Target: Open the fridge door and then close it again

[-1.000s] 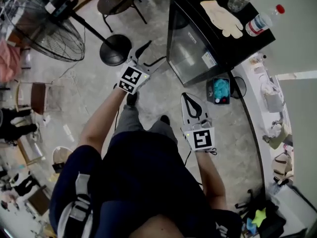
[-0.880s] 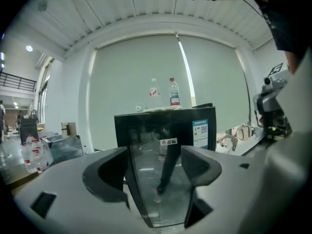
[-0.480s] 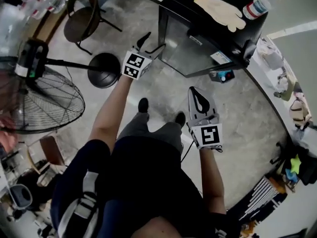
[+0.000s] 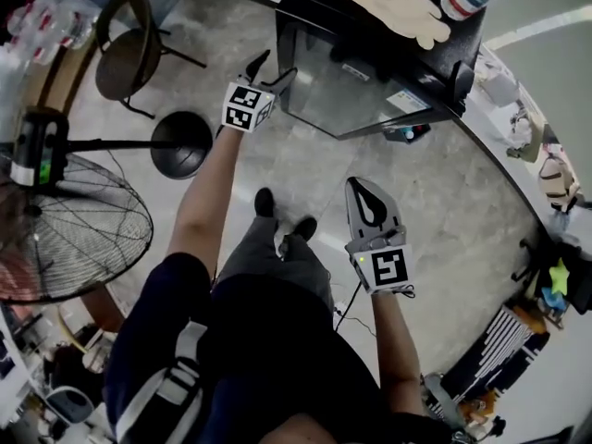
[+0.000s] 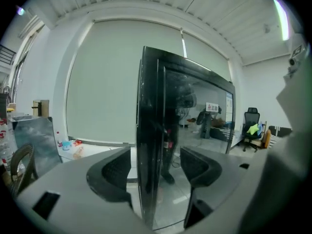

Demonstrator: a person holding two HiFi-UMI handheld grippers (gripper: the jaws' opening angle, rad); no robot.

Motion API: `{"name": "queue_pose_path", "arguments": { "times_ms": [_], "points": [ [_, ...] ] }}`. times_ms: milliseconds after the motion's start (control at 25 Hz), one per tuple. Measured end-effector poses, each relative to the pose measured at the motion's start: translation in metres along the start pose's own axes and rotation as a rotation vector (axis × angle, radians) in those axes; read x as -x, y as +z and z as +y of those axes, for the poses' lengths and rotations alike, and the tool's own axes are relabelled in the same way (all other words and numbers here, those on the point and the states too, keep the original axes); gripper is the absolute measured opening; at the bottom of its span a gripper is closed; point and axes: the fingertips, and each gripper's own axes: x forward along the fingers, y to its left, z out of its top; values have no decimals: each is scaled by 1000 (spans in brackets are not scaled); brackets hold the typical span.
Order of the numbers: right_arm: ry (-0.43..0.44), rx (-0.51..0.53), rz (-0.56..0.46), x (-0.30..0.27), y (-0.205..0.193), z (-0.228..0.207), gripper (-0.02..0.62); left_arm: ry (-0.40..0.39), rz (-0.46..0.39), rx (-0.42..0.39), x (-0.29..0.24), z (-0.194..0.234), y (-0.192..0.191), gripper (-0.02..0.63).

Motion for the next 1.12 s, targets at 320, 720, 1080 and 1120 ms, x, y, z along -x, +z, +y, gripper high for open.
{"name": "queue_pose_path", "arguments": {
  "times_ms": [320, 720, 1080, 1120],
  "points": [
    [11, -9, 39, -4, -15, -4, 17, -43, -30, 25, -20, 14, 1, 274],
    [26, -21, 60, -12, -20, 3, 17, -128, -41, -17, -24, 11, 3, 196],
    [20, -34, 63, -7, -28, 7, 17, -94, -31, -18, -21, 11, 3, 189],
    [19, -37, 62, -7, -28, 7, 17, -87, -28, -19, -21, 11, 3, 189]
  ]
}}
